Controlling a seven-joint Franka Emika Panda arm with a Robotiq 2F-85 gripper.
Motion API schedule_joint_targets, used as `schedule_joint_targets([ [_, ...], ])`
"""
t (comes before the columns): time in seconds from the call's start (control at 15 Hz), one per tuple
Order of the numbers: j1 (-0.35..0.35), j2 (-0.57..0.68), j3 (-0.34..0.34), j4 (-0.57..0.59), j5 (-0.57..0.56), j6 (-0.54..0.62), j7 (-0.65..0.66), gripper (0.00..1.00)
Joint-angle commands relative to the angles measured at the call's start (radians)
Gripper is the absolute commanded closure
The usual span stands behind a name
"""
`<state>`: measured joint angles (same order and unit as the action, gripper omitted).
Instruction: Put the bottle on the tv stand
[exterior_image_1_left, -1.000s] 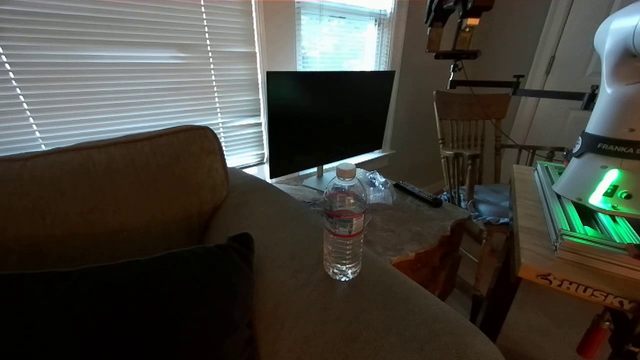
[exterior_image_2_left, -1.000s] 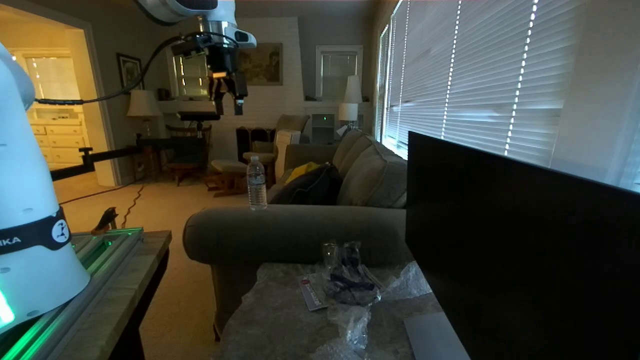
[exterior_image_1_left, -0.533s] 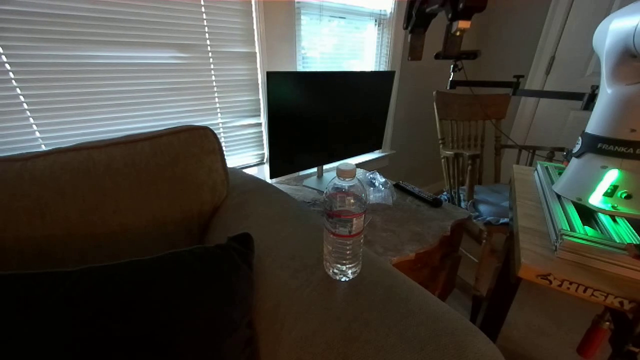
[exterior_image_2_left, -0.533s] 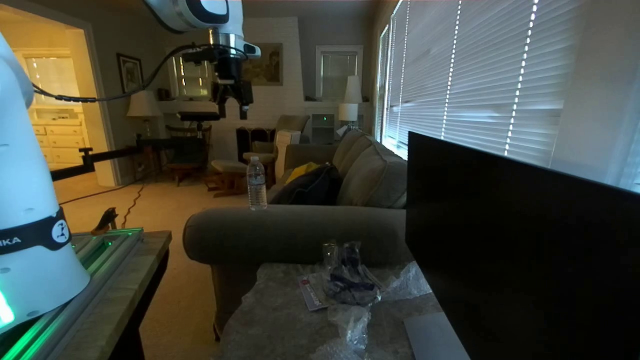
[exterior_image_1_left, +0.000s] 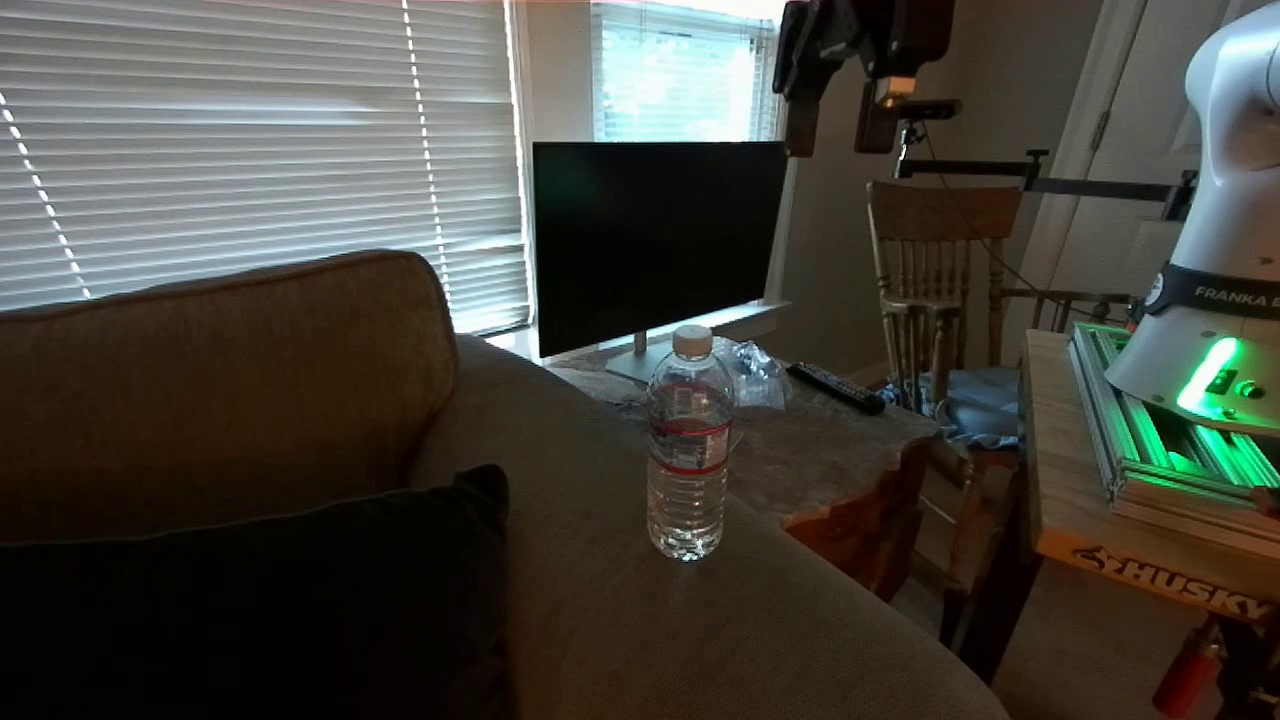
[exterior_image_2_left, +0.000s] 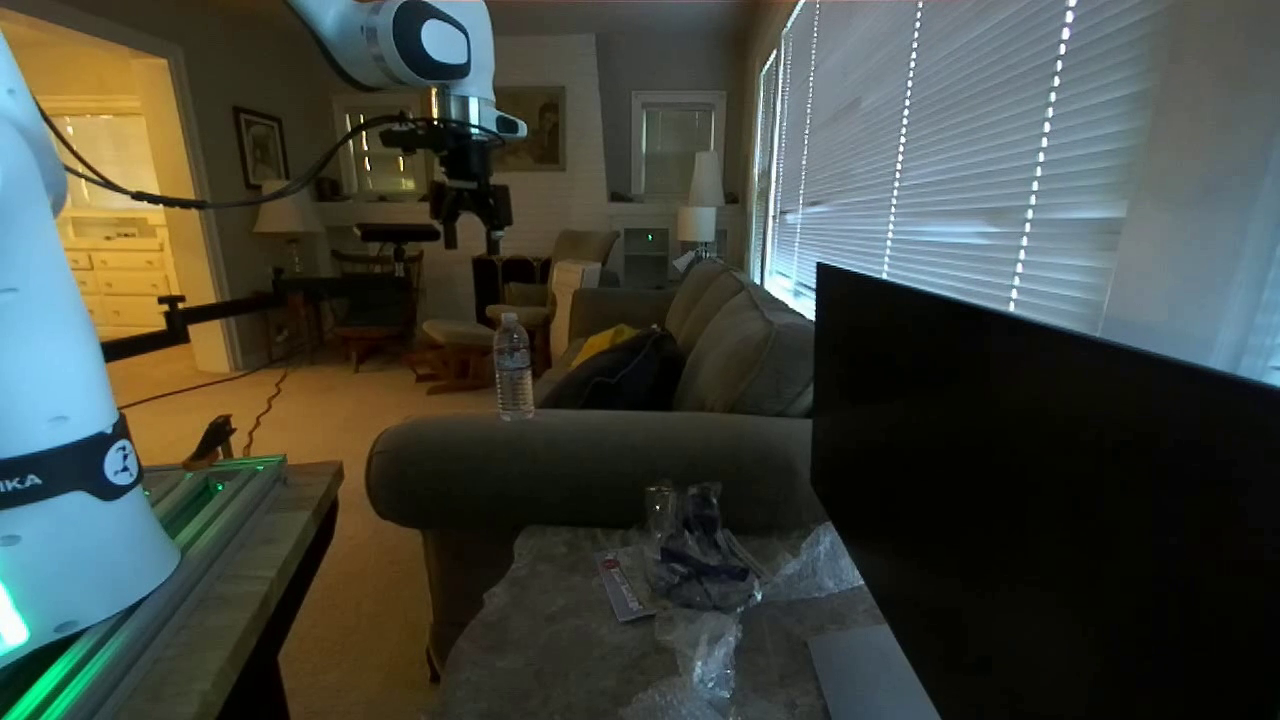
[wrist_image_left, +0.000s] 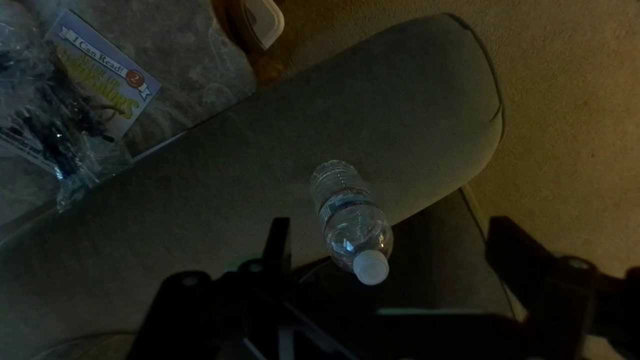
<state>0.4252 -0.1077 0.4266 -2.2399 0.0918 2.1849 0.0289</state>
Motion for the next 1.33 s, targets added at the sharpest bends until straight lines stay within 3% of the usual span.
schedule_joint_targets([
  [0.0,0.0,0.002,0.0,0.005,-0.001,-0.004,0.001,0.0],
  [0.67,0.004,0.089,0.012,0.038,-0.034,0.074,0.01,0.0],
  [1.27,0.038,0.209,0.034,0.102,-0.186,0.109,0.044,0.0],
])
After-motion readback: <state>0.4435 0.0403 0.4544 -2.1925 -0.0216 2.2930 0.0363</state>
